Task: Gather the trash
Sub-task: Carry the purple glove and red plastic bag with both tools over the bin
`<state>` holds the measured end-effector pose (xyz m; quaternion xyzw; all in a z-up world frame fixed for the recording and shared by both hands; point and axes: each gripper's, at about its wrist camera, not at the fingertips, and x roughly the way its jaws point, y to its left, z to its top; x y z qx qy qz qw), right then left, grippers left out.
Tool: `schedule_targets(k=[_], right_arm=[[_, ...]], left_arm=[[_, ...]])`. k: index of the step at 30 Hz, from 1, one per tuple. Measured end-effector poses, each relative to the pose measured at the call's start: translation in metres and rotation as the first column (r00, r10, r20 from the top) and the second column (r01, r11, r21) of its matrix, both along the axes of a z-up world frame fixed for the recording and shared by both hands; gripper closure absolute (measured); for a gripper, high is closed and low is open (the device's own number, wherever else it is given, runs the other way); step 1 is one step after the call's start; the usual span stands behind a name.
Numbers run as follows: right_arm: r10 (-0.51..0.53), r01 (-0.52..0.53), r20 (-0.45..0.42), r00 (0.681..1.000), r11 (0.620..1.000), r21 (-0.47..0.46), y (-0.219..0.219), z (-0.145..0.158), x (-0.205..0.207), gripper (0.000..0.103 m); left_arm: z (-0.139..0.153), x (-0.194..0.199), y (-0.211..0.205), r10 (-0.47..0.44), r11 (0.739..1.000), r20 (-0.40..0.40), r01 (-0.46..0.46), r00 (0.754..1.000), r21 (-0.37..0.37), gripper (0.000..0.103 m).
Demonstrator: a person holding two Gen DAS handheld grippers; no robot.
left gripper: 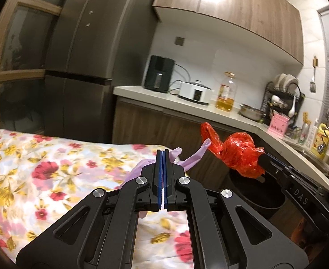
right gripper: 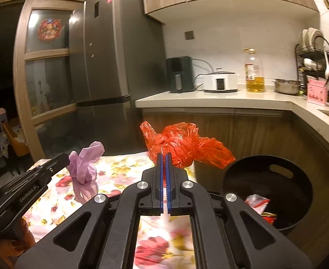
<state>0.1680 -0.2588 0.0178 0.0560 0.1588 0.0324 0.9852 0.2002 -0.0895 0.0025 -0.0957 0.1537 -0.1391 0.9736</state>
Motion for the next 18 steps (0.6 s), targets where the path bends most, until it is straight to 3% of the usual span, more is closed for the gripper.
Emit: schedule_targets(k=[9, 18], right_arm=[[-0.116, 0.115, 0.014, 0.993, 0.993, 0.009, -0.053, 0.001, -0.013, 0.1], [-0.247, 0.246, 0.008, 0.969, 0.967, 0.064, -0.117, -0.002, -0.022, 0.1]], left_arm=[[0.017, 0.004, -0.065, -0.115, 0.993, 0.037, 0.115, 0.993, 0.008, 0.103], [0.024, 0.016, -0.141, -0.255, 0.967, 0.062, 0.255, 0.965, 0.006, 0.103]])
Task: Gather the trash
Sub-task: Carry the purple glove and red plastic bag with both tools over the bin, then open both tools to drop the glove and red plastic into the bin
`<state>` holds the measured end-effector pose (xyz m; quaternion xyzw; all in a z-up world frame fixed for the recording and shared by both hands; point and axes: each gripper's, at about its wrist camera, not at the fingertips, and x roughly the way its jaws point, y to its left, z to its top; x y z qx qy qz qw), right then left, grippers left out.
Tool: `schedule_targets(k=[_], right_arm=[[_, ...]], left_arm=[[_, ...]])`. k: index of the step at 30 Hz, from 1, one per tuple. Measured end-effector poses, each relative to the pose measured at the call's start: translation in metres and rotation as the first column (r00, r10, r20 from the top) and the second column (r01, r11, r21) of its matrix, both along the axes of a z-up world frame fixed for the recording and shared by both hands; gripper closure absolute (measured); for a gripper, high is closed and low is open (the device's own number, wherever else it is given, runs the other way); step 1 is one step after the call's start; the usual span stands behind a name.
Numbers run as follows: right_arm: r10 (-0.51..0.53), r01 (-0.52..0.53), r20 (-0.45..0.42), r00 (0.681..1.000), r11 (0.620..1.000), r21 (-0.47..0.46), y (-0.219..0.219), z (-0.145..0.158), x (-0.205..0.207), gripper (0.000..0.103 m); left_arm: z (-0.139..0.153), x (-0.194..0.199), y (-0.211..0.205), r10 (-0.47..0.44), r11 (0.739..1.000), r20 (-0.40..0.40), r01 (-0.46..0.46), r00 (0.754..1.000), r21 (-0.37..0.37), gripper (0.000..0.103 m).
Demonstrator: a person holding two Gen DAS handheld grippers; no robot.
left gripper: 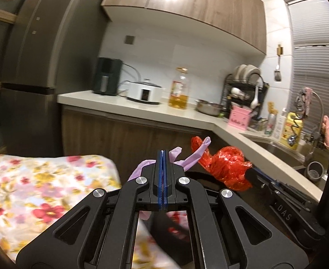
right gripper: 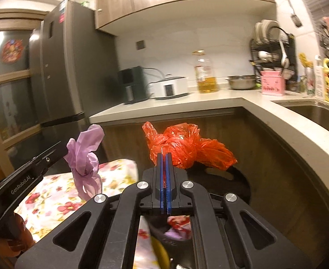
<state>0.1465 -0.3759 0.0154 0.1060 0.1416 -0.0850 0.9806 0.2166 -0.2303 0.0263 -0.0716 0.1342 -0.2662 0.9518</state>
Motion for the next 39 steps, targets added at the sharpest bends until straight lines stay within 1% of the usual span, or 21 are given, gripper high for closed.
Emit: schedule_targets(k=[6, 8, 12, 14, 18, 20, 21, 22, 23, 24, 25, 26, 27, 28, 29, 30, 31, 32, 34, 37, 39], right_arm=[[-0.044, 0.044, -0.012, 0.999, 0.999, 0.021, -0.025, -0.009, 0.001, 0.1], [-0.049, 0.049, -0.014, 0.999, 0.998, 0.029, -0.029, -0.012, 0.002, 0.1], [-0.058, 0.059, -0.021, 0.998, 0.997, 0.045, -0.04, -0.018, 0.006, 0.1], [-0.058, 0.059, -0.025, 0.998, 0.997, 0.058, -0.043, -0.021, 0.008, 0.1], [-0.05, 0.052, -0.03, 0.998, 0.997, 0.064, -0.047, -0.025, 0.013, 0.1], [-0.045, 0.048, -0.039, 0.998, 0.996, 0.07, -0.049, -0.026, 0.015, 0.1], [-0.044, 0.047, -0.039, 0.998, 0.996, 0.076, -0.049, -0.027, 0.016, 0.097], [-0.045, 0.048, -0.039, 0.998, 0.996, 0.077, -0.049, -0.027, 0.016, 0.088], [-0.05, 0.052, -0.037, 0.998, 0.996, 0.077, -0.049, -0.028, 0.014, 0.084], [-0.052, 0.054, -0.036, 0.998, 0.995, 0.078, -0.049, -0.028, 0.013, 0.078], [-0.055, 0.058, -0.039, 0.998, 0.995, 0.079, -0.048, -0.028, 0.012, 0.076], [-0.061, 0.064, -0.044, 0.997, 0.995, 0.079, -0.048, -0.028, 0.012, 0.076], [-0.065, 0.069, -0.048, 0.997, 0.995, 0.076, -0.047, -0.027, 0.012, 0.073], [-0.071, 0.075, -0.052, 0.996, 0.995, 0.071, -0.045, -0.027, 0.011, 0.065], [-0.076, 0.079, -0.055, 0.996, 0.995, 0.063, -0.041, -0.027, 0.009, 0.06], [-0.076, 0.079, -0.059, 0.995, 0.996, 0.052, -0.036, -0.026, 0.007, 0.052], [-0.071, 0.074, -0.062, 0.995, 0.996, 0.045, -0.031, -0.025, 0.005, 0.048], [-0.069, 0.071, -0.067, 0.995, 0.997, 0.037, -0.027, -0.025, 0.004, 0.045], [-0.069, 0.07, -0.083, 0.994, 0.998, 0.008, -0.013, -0.024, 0.0, 0.03], [-0.063, 0.06, -0.089, 0.994, 0.998, -0.029, 0.008, -0.021, -0.007, 0.018], [-0.06, 0.054, -0.098, 0.993, 0.997, -0.054, 0.023, -0.018, -0.012, 0.015]], left_arm=[[-0.009, 0.013, -0.045, -0.084, 0.996, 0.0, 0.084, 0.996, 0.02, 0.103], [-0.012, 0.02, -0.057, -0.117, 0.993, -0.013, 0.117, 0.993, 0.01, 0.103], [-0.02, 0.029, -0.07, -0.169, 0.986, -0.024, 0.169, 0.985, -0.008, 0.103], [-0.025, 0.035, -0.076, -0.209, 0.978, -0.037, 0.208, 0.977, -0.016, 0.103], [-0.034, 0.041, -0.081, -0.243, 0.97, -0.057, 0.242, 0.968, -0.027, 0.103], [-0.038, 0.043, -0.083, -0.234, 0.972, -0.065, 0.234, 0.97, -0.006, 0.1], [-0.039, 0.044, -0.083, -0.231, 0.973, -0.067, 0.231, 0.971, 0.0, 0.093], [-0.04, 0.045, -0.082, -0.231, 0.973, -0.074, 0.232, 0.97, 0.0, 0.084], [-0.041, 0.046, -0.08, -0.224, 0.974, -0.081, 0.225, 0.971, -0.001, 0.079], [-0.042, 0.047, -0.079, -0.214, 0.977, -0.082, 0.215, 0.973, -0.001, 0.066], [-0.042, 0.046, -0.076, -0.196, 0.98, -0.082, 0.197, 0.977, 0.0, 0.056], [-0.042, 0.046, -0.072, -0.178, 0.984, -0.083, 0.178, 0.981, 0.001, 0.052], [-0.042, 0.045, -0.068, -0.163, 0.986, -0.085, 0.164, 0.983, 0.003, 0.049], [-0.042, 0.044, -0.062, -0.14, 0.99, -0.091, 0.141, 0.986, 0.01, 0.044], [-0.042, 0.042, -0.056, -0.116, 0.993, -0.094, 0.119, 0.989, 0.018, 0.041], [-0.042, 0.041, -0.051, -0.098, 0.995, -0.094, 0.101, 0.991, 0.024, 0.035], [-0.042, 0.036, -0.041, -0.057, 0.997, -0.089, 0.061, 0.994, 0.039, 0.03], [-0.042, 0.034, -0.035, -0.022, 0.998, -0.088, 0.027, 0.996, 0.054, 0.028], [-0.041, 0.026, -0.017, 0.044, 0.996, -0.085, -0.037, 0.995, 0.079, 0.022], [-0.04, 0.011, 0.012, 0.139, 0.985, -0.083, -0.129, 0.987, 0.113, 0.015], [-0.039, 0.0, 0.03, 0.197, 0.973, -0.081, -0.185, 0.977, 0.135, 0.011]])
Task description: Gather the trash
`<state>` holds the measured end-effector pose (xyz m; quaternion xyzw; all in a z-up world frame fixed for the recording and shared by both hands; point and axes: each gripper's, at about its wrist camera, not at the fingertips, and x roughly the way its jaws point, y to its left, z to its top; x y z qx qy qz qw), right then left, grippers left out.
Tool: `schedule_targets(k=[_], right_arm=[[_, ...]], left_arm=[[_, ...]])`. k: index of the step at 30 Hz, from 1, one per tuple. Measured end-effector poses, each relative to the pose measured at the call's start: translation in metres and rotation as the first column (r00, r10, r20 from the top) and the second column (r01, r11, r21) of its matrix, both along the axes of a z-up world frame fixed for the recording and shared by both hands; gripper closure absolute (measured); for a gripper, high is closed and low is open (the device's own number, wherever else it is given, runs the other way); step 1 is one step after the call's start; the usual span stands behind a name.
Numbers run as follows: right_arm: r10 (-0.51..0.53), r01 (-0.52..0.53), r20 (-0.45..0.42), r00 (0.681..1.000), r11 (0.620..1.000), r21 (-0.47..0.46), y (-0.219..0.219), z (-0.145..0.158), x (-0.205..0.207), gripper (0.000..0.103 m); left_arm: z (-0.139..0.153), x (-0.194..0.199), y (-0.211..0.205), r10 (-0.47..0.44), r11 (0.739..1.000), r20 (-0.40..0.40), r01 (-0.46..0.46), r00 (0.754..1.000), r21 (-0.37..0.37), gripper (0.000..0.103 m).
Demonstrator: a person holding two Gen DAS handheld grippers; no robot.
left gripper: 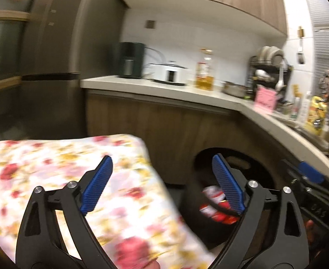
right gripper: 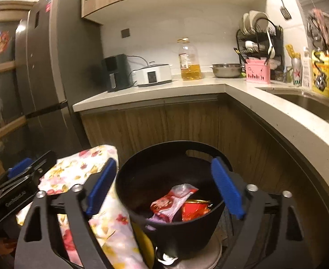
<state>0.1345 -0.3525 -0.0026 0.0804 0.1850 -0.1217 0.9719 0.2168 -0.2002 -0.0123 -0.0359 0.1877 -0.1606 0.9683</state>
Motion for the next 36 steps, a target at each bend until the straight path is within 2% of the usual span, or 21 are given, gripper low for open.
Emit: schedule_targets(k=[2, 4, 10, 25, 36], right_arm=[[0.007, -0.007, -0.01, 1.0, 1.0, -0.013, 0.013, 0.002, -0.005, 0.013], [0.005, -0.005, -0.014, 1.0, 1.0, -0.023, 0.024, 0.005, -0.012, 0.006], [0.006, -0.006, -0.015, 1.0, 0.998, -0.059, 0.062, 0.012, -0.038, 0.006], [-0.023, 0.02, -0.028, 0.999, 0.996, -0.083, 0.125, 0.013, -0.114, 0.006], [-0.044, 0.042, -0.021, 0.999, 0.995, -0.092, 0.147, 0.012, -0.16, 0.006]], left_arm=[[0.001, -0.014, 0.022, 0.061, 0.998, 0.004, -0.061, 0.998, 0.02, 0.007], [0.003, -0.027, 0.04, 0.094, 0.995, 0.002, -0.094, 0.996, 0.027, 0.006], [0.011, -0.069, 0.086, 0.173, 0.983, 0.019, -0.174, 0.985, 0.054, 0.006], [0.01, -0.161, 0.145, 0.169, 0.983, 0.018, -0.17, 0.985, 0.065, 0.006], [0.009, -0.196, 0.157, 0.138, 0.989, 0.013, -0.139, 0.99, 0.058, 0.006]])
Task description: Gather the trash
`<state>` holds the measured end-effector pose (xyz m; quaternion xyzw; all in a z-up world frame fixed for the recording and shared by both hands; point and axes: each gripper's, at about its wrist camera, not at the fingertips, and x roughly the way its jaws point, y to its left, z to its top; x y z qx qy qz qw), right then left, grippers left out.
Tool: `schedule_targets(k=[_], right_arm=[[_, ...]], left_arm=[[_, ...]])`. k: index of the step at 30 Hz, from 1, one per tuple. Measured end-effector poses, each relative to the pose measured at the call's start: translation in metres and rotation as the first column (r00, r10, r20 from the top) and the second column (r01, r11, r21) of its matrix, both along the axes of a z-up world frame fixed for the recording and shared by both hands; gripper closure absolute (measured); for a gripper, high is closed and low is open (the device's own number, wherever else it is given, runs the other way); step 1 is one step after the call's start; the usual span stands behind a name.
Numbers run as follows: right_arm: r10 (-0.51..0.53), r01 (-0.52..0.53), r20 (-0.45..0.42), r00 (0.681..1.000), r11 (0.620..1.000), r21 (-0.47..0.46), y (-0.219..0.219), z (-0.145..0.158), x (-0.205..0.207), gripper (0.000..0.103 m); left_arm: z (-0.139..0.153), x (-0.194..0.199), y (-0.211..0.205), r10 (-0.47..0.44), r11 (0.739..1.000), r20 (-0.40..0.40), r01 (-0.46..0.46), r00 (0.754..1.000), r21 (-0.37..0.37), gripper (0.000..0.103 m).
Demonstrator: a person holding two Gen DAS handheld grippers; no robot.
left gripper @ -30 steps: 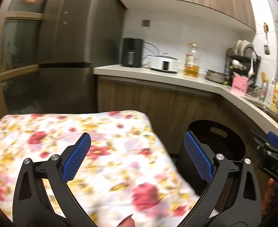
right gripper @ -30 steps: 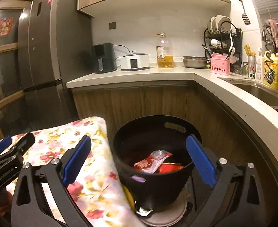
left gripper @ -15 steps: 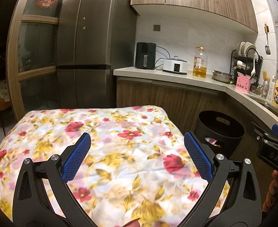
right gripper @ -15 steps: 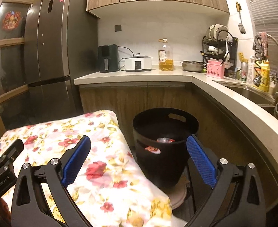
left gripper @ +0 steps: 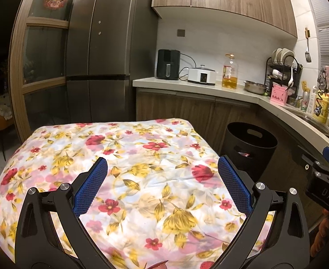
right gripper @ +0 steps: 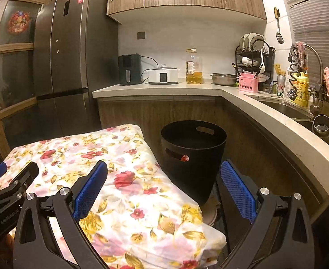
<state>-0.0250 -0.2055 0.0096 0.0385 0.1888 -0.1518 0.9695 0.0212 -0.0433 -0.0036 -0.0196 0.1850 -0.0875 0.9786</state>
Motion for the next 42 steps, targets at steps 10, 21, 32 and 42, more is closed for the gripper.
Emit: schedule_targets(k=[10, 21, 32, 42], right_arm=[[-0.01, 0.01, 0.013, 1.0, 1.0, -0.007, 0.008, 0.004, -0.016, 0.006], [-0.001, 0.001, 0.016, 1.0, 1.0, -0.009, 0.015, 0.008, -0.018, 0.006], [0.008, -0.008, 0.019, 1.0, 1.0, -0.009, 0.019, 0.01, -0.018, 0.006], [0.009, -0.009, 0.02, 1.0, 1.0, -0.008, 0.019, 0.01, -0.018, 0.006]], left_arm=[[0.004, -0.013, 0.006, -0.007, 1.0, 0.007, 0.007, 1.0, -0.01, 0.006], [0.006, -0.018, 0.007, -0.016, 1.0, 0.007, 0.016, 1.0, -0.015, 0.006], [0.009, -0.019, 0.01, -0.015, 1.0, 0.009, 0.016, 1.0, -0.02, 0.006], [0.008, -0.019, 0.01, -0.015, 1.0, 0.009, 0.015, 1.0, -0.021, 0.006]])
